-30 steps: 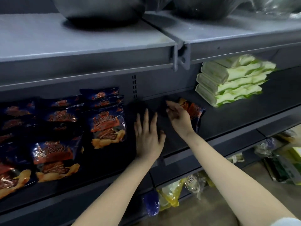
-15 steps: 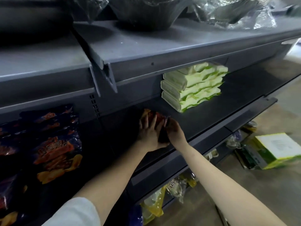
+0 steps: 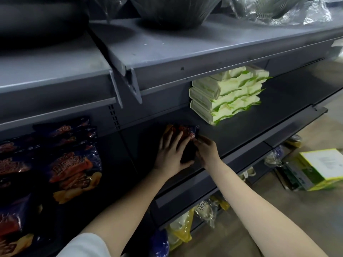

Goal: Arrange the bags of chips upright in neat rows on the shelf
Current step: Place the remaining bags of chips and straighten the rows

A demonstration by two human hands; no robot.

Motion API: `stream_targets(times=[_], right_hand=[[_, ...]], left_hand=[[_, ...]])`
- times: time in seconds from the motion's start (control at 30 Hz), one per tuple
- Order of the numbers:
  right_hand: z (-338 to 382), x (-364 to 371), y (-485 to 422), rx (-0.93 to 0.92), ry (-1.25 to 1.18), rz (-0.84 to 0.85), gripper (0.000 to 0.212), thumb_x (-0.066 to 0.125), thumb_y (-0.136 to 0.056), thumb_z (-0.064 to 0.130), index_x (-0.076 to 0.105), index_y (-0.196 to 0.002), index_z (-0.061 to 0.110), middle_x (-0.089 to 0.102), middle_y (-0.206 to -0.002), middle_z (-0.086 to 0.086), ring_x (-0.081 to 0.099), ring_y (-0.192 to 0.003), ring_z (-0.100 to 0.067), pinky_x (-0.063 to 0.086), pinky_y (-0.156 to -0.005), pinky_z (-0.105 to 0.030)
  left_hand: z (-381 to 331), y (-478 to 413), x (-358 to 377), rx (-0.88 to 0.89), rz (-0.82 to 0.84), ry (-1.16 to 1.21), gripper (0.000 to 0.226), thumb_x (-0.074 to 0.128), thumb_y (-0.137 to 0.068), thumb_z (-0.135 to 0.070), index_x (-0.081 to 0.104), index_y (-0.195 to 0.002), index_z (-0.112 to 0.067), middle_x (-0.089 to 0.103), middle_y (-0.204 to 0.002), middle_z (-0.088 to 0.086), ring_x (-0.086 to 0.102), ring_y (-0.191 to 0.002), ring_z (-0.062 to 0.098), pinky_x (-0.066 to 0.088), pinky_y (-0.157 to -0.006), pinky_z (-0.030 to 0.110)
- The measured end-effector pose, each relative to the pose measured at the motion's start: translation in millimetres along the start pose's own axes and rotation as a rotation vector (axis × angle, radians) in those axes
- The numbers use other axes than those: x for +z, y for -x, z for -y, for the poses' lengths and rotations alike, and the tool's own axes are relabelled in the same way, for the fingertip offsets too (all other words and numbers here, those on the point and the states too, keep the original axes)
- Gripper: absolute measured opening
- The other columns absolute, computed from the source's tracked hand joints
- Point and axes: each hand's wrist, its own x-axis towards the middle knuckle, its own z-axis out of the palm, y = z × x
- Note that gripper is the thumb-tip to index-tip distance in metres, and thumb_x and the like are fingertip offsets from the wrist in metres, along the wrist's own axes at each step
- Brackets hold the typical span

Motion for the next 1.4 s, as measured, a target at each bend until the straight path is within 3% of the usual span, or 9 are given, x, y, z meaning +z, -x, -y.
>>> stream_targets(times=[0.13, 0.27, 0.37, 0.5, 0.57, 0.7, 0.97, 1.13, 1.4], right_hand=[[16, 2, 19, -0.025, -0.154, 0.027, 0.022, 0.044, -0.094, -0.003, 0.061, -0.104, 0.005, 0.066, -0.093, -0.012, 0.063, -0.087, -0.027, 0.051, -0.082, -0.038], [28, 7, 37, -0.08, -0.191, 0.087, 0.031, 0.028, -0.096, -0.005, 0.056, -0.108, 0.004, 0.064, -0.079, -0.008, 0.062, -0.065, -0.015, 0.051, -0.061, -0.021], [27, 11, 45, -0.112, -0.168, 0.042, 0.028, 0.034, -0.098, 0.004, 0.058, -0.111, 0.011, 0.064, -0.09, -0.007, 0.06, -0.073, -0.014, 0.05, -0.062, -0.019], [17, 21, 63, -0.112, -0.114, 0.108, 0.035, 0.057, -0.092, 0.027, 0.051, -0.125, 0.02, 0.056, -0.12, 0.002, 0.056, -0.104, -0.012, 0.046, -0.085, -0.028], [10, 25, 73, -0.094, -0.122, 0.257, 0.058, 0.068, -0.082, 0.035, 0.046, -0.133, 0.018, 0.059, -0.126, 0.001, 0.058, -0.112, -0.017, 0.048, -0.09, -0.033], [-3, 35, 99, -0.077, -0.103, 0.528, 0.046, 0.069, -0.076, 0.024, 0.059, -0.119, 0.011, 0.07, -0.11, -0.006, 0.067, -0.1, -0.023, 0.054, -0.086, -0.037], [-14, 51, 120, -0.105, 0.004, 0.496, 0.029, 0.074, -0.074, 0.016, 0.068, -0.101, 0.01, 0.071, -0.105, -0.011, 0.066, -0.101, -0.029, 0.047, -0.096, -0.047], [2, 65, 123, -0.168, 0.078, 0.221, 0.03, 0.072, -0.079, 0.023, 0.064, -0.097, 0.0, 0.069, -0.095, -0.018, 0.065, -0.095, -0.029, 0.047, -0.086, -0.037], [26, 54, 109, 0.121, 0.115, 0.351, 0.067, 0.06, -0.089, 0.012, 0.03, -0.141, 0.04, 0.059, -0.12, 0.002, 0.063, -0.089, -0.015, 0.054, -0.059, -0.032]], left_hand=[[6, 7, -19, 0.013, -0.162, 0.068, 0.081, 0.08, -0.063, -0.019, 0.042, -0.134, -0.02, 0.049, -0.138, 0.009, 0.041, -0.13, 0.034, 0.043, -0.097, 0.049], [8, 12, -46, -0.177, -0.365, 0.145, 0.058, 0.08, -0.064, -0.022, 0.061, -0.118, -0.017, 0.068, -0.107, 0.006, 0.066, -0.093, 0.026, 0.053, -0.068, 0.031], [16, 17, -68, -0.5, -0.446, 0.57, 0.047, 0.068, -0.072, -0.041, 0.063, -0.111, -0.016, 0.071, -0.094, 0.002, 0.068, -0.082, 0.022, 0.051, -0.064, 0.026], [29, 34, -95, -0.696, -0.349, 1.141, 0.034, 0.069, -0.084, -0.022, 0.054, -0.115, -0.022, 0.06, -0.099, -0.014, 0.058, -0.089, 0.0, 0.041, -0.069, 0.005], [37, 48, -99, -0.718, -0.295, 1.296, 0.035, 0.066, -0.086, -0.022, 0.051, -0.117, -0.028, 0.058, -0.101, -0.019, 0.053, -0.091, -0.007, 0.042, -0.077, 0.01], [51, 77, -97, -0.87, -0.219, 1.385, 0.039, 0.071, -0.08, -0.034, 0.056, -0.115, -0.032, 0.063, -0.112, -0.007, 0.057, -0.111, 0.019, 0.045, -0.097, 0.044], [54, 110, -106, -0.961, -0.216, 1.342, 0.047, 0.066, -0.085, -0.033, 0.049, -0.129, -0.027, 0.055, -0.123, -0.004, 0.05, -0.118, 0.02, 0.042, -0.1, 0.042], [51, 117, -122, -0.673, -0.365, 1.206, 0.066, 0.067, -0.084, -0.024, 0.031, -0.14, -0.021, 0.041, -0.129, -0.011, 0.043, -0.119, 0.006, 0.037, -0.086, 0.005], [64, 140, -133, -0.048, -0.178, 0.485, 0.107, 0.072, -0.064, -0.054, 0.011, -0.147, -0.028, 0.005, -0.156, -0.008, 0.007, -0.144, 0.006, 0.01, -0.116, 0.02]])
